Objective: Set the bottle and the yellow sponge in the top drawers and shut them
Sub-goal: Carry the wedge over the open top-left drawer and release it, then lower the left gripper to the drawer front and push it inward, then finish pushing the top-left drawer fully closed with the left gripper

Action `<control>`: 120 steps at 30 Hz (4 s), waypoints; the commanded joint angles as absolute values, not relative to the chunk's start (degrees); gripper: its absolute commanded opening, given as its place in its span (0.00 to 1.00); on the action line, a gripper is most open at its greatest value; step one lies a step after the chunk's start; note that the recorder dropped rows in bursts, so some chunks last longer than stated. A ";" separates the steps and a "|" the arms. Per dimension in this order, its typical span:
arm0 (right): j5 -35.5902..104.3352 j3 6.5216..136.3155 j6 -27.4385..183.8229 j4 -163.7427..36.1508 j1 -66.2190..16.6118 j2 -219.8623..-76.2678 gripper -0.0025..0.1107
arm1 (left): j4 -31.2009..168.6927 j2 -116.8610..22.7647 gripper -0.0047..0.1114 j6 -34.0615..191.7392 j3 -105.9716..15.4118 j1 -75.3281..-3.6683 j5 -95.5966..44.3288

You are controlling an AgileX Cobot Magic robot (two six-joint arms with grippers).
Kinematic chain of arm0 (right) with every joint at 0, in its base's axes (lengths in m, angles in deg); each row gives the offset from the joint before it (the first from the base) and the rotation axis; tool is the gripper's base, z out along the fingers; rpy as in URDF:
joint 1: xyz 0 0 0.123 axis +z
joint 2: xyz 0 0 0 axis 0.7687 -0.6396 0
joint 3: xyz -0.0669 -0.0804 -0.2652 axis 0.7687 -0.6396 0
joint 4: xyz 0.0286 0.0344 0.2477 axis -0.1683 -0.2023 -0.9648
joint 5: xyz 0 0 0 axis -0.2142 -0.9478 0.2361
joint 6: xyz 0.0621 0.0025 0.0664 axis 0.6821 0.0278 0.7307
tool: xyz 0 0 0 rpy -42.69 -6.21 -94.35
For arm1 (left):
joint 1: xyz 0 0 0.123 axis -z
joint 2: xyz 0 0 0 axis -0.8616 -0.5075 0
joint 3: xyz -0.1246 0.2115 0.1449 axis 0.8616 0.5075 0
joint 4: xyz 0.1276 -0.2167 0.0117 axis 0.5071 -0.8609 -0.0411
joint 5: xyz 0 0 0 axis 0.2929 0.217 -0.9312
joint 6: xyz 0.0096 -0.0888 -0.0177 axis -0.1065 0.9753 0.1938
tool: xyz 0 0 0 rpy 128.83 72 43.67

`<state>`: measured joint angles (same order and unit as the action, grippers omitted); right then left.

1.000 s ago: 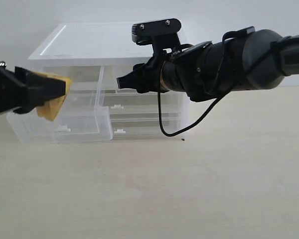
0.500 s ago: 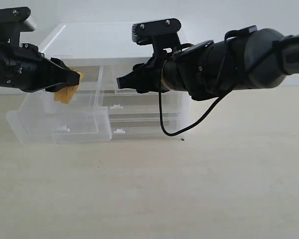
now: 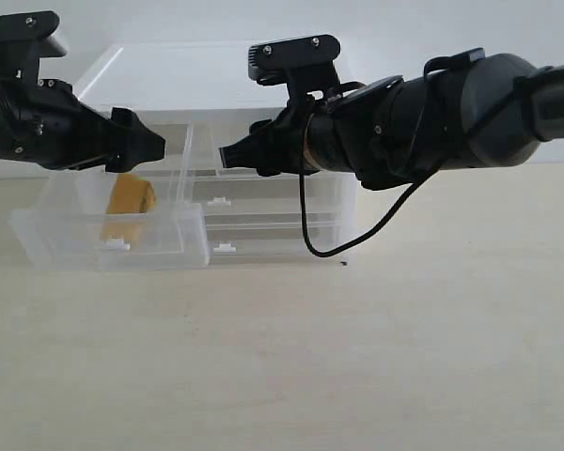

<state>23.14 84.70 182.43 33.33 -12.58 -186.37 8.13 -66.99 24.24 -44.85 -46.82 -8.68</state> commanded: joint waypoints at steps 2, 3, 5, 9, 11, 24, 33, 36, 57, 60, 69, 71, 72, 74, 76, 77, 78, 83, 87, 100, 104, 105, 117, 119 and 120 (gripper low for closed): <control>28.56 86.51 181.78 36.15 -13.15 -188.16 0.45 | 8.19 -65.49 0.70 24.85 -45.26 -46.94 -8.11; 28.46 86.51 181.78 36.15 -13.15 -188.16 0.45 | 8.19 -64.56 0.70 25.23 -45.26 -46.94 -6.92; 28.35 86.51 181.78 36.15 -13.15 -188.16 0.45 | 8.19 -61.85 0.70 27.34 -45.26 -46.94 -4.58; 28.35 86.51 181.78 36.15 -13.15 -188.16 0.45 | 11.17 -55.51 0.70 33.83 -45.26 -46.94 1.14; 28.24 86.51 181.62 36.15 -13.15 -188.16 0.45 | 15.99 -52.88 0.70 40.47 -45.26 -46.94 6.19; 26.36 86.51 180.73 36.15 -13.15 -188.16 0.45 | 33.41 -49.37 0.63 60.25 -33.05 -44.25 14.57; 26.61 86.51 180.73 36.15 -13.15 -188.16 0.45 | 33.18 -50.24 0.63 60.65 -25.86 -42.79 -0.14; 26.61 86.51 180.73 36.15 -13.15 -188.16 0.45 | 33.18 -51.82 0.63 60.55 -25.86 -42.79 -5.23; 27.91 86.51 180.73 36.15 -13.15 -188.16 0.45 | 33.18 -57.75 0.63 58.86 -33.36 -42.79 -17.68; 27.91 86.51 180.73 36.15 -13.15 -188.16 0.45 | 33.18 -57.75 0.63 58.68 -35.00 -42.79 -17.50; 27.91 86.51 180.73 36.15 -13.15 -188.16 0.45 | 33.18 -62.48 0.63 58.68 -39.63 -42.79 -14.45; 27.92 86.51 180.73 36.15 -13.15 -188.16 0.45 | 33.18 -63.03 0.62 58.68 -40.07 -42.79 -11.58; 27.92 86.51 180.35 36.15 -13.15 -188.16 0.45 | 33.18 -63.03 0.61 58.68 -40.07 -42.79 -10.04; 27.56 86.51 179.83 36.15 -13.15 -188.16 0.45 | 33.29 -61.99 0.60 58.10 -40.20 -42.79 -8.17; 27.56 86.51 179.51 36.15 -13.15 -188.16 0.45 | 33.29 -59.78 0.60 57.85 -40.20 -42.79 -8.40; 27.45 86.51 179.39 36.15 -13.15 -188.16 0.45 | 33.29 -58.41 0.60 57.85 -40.30 -42.79 -8.71; 27.34 86.51 179.39 36.15 -13.15 -188.16 0.45 | 33.29 -56.90 0.60 57.85 -40.30 -42.79 -8.77; 26.03 86.51 179.39 36.15 -13.15 -188.16 0.45 | 33.29 -48.60 0.60 57.85 -40.30 -42.79 -1.34; 26.16 86.51 179.39 36.15 -13.15 -188.16 0.45 | 33.30 -48.45 0.60 58.03 -40.10 -42.79 8.53; 27.81 86.51 179.39 36.15 -13.15 -188.16 0.45 | 34.34 -66.68 0.58 58.03 -39.85 -42.79 -5.83; 28.50 86.51 179.28 36.15 -13.15 -188.16 0.45 | 34.34 -68.77 0.58 56.01 -40.36 -42.79 -13.32; 28.50 86.51 179.16 36.15 -13.15 -188.16 0.45 | 34.34 -69.38 0.58 55.19 -41.07 -42.79 -14.94; 28.96 86.51 179.17 36.15 -13.15 -188.16 0.45 | 34.17 -74.59 0.58 55.19 -51.36 -42.79 -17.99; 28.96 86.51 179.17 36.15 -13.15 -188.16 0.45 | 34.17 -75.97 0.58 55.19 -52.87 -42.79 -17.99; 28.96 86.51 179.17 36.15 -13.15 -188.16 0.45 | 34.17 -76.59 0.58 55.19 -53.44 -42.79 -17.99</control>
<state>24.06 84.72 179.72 33.77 -12.58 -186.37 34.33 -74.90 55.66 -51.41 -42.93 -16.87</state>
